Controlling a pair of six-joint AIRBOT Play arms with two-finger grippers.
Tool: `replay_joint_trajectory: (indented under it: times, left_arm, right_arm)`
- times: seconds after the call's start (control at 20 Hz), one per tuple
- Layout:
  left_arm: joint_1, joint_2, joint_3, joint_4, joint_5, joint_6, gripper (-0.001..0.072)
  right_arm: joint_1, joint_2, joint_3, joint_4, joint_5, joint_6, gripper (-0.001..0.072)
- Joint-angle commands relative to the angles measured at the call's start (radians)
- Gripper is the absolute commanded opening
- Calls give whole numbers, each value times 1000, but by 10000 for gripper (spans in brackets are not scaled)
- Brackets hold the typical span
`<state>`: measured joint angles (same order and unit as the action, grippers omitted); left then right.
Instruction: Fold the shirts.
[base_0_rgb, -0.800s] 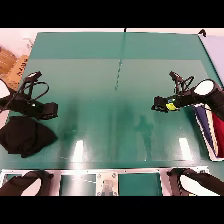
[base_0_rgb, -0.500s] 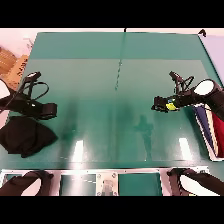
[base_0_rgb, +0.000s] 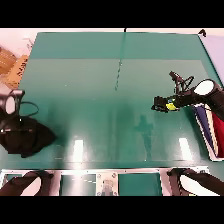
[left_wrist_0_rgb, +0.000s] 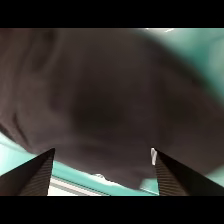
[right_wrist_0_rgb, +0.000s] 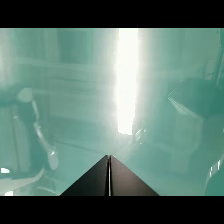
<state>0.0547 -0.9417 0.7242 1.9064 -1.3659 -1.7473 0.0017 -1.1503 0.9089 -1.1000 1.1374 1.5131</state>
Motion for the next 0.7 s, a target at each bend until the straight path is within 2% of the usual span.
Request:
replay_joint_trajectory:
  times: [0.0,0.15,0.2,0.25,0.4,0.55,0.65]
  left_arm:
    - [77,-2,-177,48,182,-18,720]
    - [85,-3,-254,31,333,-17,718]
    - [85,-3,-253,26,354,-17,517]
    - [85,-3,-242,24,356,-11,28]
    - [85,-1,-154,-38,288,61,24]
    - [74,-1,31,-264,176,239,23]
    - [-7,-1,170,-376,110,288,23]
  right_arm:
    - [1,1,0,0,0,0,11]
    - [1,1,0,0,0,0,11]
    - [1,1,0,0,0,0,11]
    - [1,1,0,0,0,0,11]
    - [1,1,0,0,0,0,11]
    - [1,1,0,0,0,0,11]
    - [1,1,0,0,0,0,11]
